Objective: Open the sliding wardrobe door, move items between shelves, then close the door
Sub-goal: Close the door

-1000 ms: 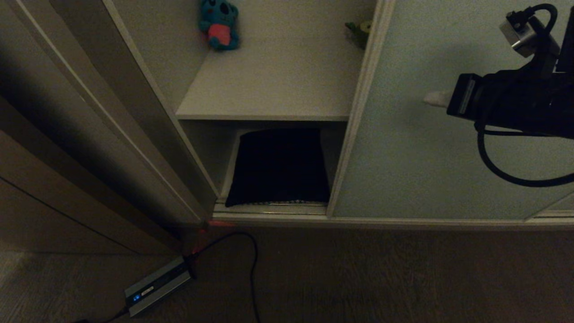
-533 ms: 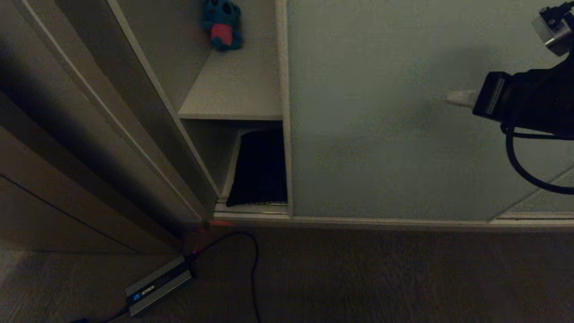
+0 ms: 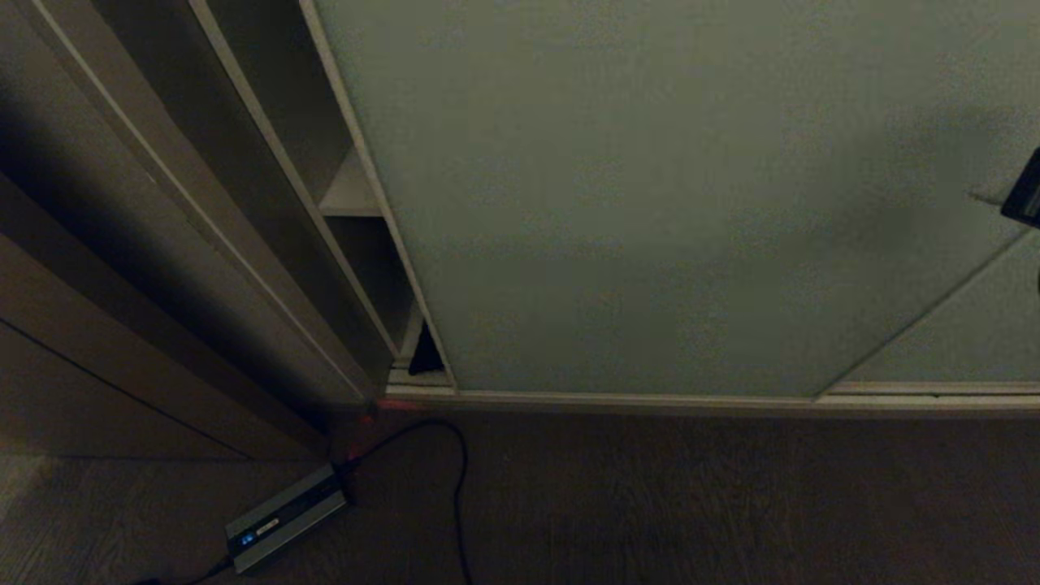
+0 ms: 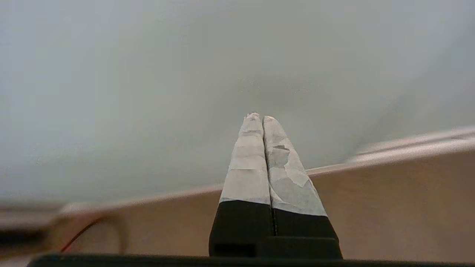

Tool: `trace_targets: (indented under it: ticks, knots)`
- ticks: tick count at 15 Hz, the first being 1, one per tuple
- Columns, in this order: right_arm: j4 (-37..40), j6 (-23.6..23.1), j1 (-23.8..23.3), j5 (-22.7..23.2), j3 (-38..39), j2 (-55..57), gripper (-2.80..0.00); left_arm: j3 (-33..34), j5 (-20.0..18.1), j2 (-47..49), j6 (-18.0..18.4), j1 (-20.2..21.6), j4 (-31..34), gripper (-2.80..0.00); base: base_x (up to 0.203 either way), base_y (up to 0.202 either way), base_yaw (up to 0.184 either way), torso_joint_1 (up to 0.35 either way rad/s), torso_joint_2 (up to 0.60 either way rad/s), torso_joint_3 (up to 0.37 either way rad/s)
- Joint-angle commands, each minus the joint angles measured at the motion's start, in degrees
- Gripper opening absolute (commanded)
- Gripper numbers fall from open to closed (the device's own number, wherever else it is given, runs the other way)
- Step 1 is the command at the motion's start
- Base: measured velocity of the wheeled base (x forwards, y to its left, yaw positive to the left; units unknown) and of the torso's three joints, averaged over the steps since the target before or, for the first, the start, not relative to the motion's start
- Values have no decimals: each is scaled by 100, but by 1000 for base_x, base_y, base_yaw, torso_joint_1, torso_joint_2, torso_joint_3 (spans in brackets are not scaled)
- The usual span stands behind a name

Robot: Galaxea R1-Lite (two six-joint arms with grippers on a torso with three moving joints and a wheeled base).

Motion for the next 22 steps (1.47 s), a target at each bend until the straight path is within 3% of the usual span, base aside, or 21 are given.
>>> trace_targets:
  ticks: [1,4,6,10,14,16,22]
  knots:
    - [-17,-1,-671,43,45,-67,-280,1,2,-10,-3,-1,-4,-280,0,0,0,0,0,0]
    - [-162,-32,-1605,264,-113,202,-280,1,2,-10,-3,-1,-4,-280,0,0,0,0,0,0]
    - [-455,-35,-1897,396,-440,708,-280,1,-6,-10,-3,-1,-4,-280,0,0,0,0,0,0]
    - [-647,6,-1950,607,-1412,1876,-280,1,2,-10,-3,-1,-4,-280,0,0,0,0,0,0]
    - [-747,108,-1878,1375,-1799,2583,-280,1,2,-10,-3,-1,-4,-280,0,0,0,0,0,0]
    - [-760,333,-1790,1454,-1970,2678,-280,1,2,-10,-3,-1,-4,-280,0,0,0,0,0,0]
    - [-783,371,-1666,1465,-2202,2735,-280,1,2,-10,-3,-1,-4,-280,0,0,0,0,0,0]
